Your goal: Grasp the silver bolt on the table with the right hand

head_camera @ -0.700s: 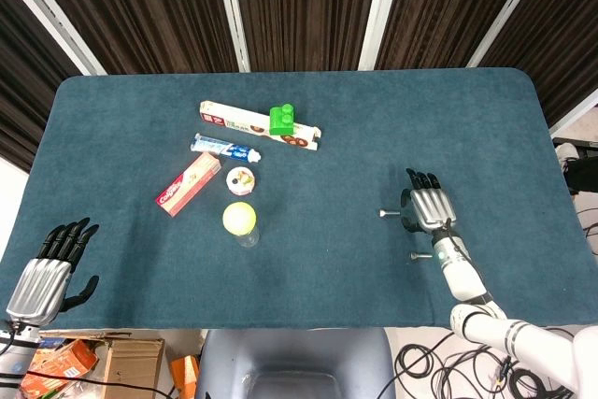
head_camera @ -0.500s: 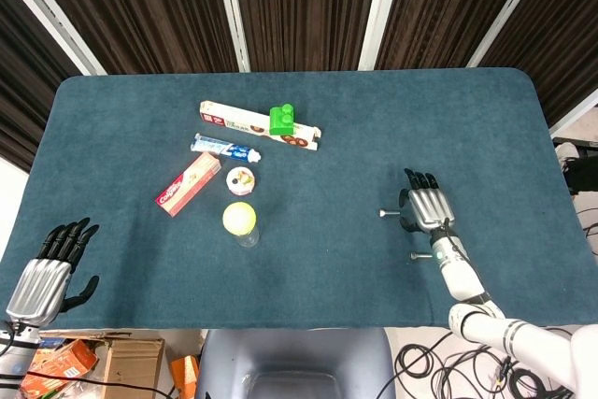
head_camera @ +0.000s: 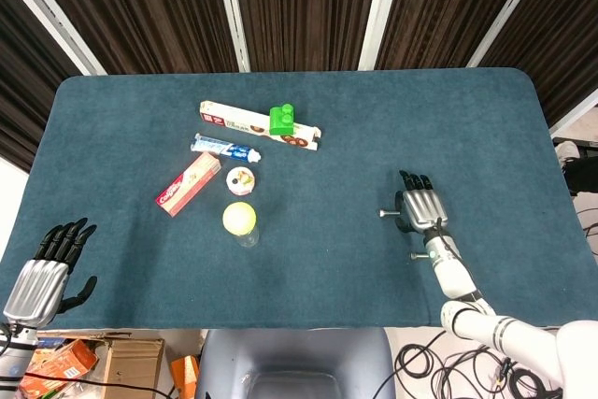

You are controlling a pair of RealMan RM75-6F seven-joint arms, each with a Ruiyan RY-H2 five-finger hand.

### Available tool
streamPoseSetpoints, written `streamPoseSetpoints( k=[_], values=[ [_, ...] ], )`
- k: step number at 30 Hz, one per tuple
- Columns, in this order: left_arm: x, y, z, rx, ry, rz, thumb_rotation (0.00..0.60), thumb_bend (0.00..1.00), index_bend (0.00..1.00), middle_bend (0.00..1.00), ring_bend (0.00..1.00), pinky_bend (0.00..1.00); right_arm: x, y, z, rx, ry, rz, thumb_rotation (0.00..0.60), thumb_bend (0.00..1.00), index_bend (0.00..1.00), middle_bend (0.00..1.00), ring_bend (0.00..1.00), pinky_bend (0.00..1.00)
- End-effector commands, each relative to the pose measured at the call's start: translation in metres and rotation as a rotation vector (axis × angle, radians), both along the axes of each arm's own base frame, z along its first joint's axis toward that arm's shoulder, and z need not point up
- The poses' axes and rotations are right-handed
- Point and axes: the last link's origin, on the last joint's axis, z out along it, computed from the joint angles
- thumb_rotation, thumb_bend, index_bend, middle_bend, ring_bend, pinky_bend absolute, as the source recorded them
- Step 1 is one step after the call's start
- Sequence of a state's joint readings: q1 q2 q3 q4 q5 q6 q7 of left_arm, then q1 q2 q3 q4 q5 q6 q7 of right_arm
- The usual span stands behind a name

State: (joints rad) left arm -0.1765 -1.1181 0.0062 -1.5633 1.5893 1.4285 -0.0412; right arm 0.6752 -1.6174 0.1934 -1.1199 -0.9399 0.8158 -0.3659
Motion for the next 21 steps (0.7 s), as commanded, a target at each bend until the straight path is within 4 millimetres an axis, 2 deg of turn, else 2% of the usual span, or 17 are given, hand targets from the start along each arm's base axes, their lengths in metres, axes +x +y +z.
streamPoseSetpoints(
  k=[1, 6, 16, 21],
  values=[
    [0.000, 0.000, 0.000, 0.001, -0.001, 0.001, 0.600, 0.38, 0.00, 0.00, 0.00, 0.07, -0.001, -0.001, -0.001, 0.001, 0.001, -0.005, 0.600, 0.30, 0.54, 0.00, 0.00, 0.00],
    [-0.001, -0.001, 0.002, 0.006, -0.002, 0.003, 0.600, 0.38, 0.00, 0.00, 0.00, 0.07, 0.000, -0.001, -0.003, 0.006, 0.000, -0.006, 0.600, 0.37, 0.56, 0.00, 0.00, 0.00],
    [-0.001, -0.001, 0.001, 0.005, -0.001, 0.001, 0.600, 0.38, 0.00, 0.00, 0.00, 0.08, 0.004, 0.001, 0.002, -0.007, -0.022, 0.010, 0.600, 0.37, 0.58, 0.00, 0.00, 0.00],
    [-0.001, -0.001, 0.001, 0.002, 0.000, 0.000, 0.600, 0.38, 0.00, 0.00, 0.00, 0.07, 0.016, 0.003, 0.015, -0.029, -0.079, 0.033, 0.600, 0.37, 0.58, 0.00, 0.00, 0.00]
  ],
)
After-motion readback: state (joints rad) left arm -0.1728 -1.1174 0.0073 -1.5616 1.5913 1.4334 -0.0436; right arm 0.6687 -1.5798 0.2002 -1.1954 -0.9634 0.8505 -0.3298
